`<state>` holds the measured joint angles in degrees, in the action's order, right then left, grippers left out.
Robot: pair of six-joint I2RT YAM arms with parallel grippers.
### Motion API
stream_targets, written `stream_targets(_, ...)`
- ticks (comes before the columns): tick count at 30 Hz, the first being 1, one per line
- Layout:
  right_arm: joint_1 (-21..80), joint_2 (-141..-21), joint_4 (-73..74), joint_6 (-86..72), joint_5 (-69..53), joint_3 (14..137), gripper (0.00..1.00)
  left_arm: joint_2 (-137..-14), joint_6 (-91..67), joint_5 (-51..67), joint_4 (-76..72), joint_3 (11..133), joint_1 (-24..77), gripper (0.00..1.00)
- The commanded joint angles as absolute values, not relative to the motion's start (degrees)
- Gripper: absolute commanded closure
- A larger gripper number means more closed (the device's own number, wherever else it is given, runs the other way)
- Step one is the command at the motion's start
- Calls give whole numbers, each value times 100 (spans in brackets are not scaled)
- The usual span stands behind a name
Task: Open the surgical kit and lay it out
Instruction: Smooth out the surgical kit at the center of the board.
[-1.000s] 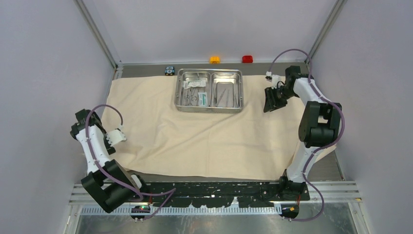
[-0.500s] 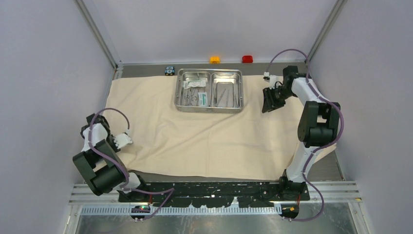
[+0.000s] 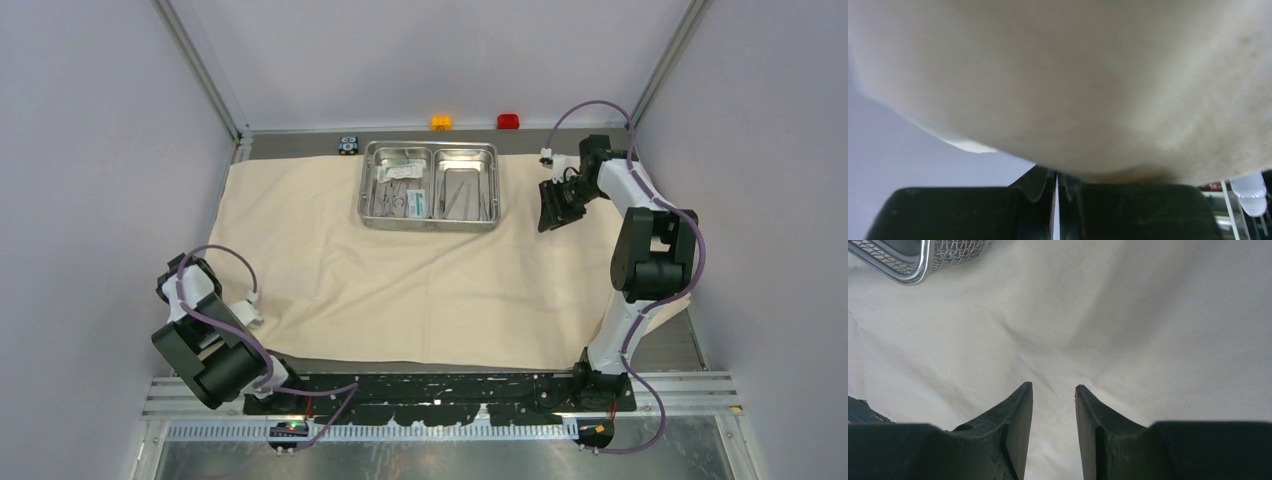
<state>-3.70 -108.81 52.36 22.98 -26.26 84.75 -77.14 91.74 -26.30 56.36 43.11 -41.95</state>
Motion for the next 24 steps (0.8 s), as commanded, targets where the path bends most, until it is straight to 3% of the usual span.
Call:
stream_targets(1,-334,-10769,5285,2343,-2531,8525,58,-7457,9303,-3333,6173,4117,-4298,91)
stream_targets(6,-334,-10614,5381,2432,-2528,8463,59,-7317,9334,-3611,6252,4168,-4295,73)
stream_targets(9,-298,-10388,5465,2541,-2626,8350,58,-7238,9309,-3260,6604,4805,-4295,61)
stream_targets(13,-71,-10025,5684,3023,-2691,8026,58,-7290,9037,-1579,7744,6286,-4291,46)
stream_targets(16,292,-9740,5907,3506,-2649,7680,58,-7507,8580,-244,8237,7119,-4182,22)
stream_targets(18,449,-9566,5926,3637,-2482,7439,58,-7593,7971,295,8103,7235,-3754,13)
stream_targets(24,505,-9142,5406,3456,-1526,6792,58,-7802,5592,516,5985,6589,-1883,6)
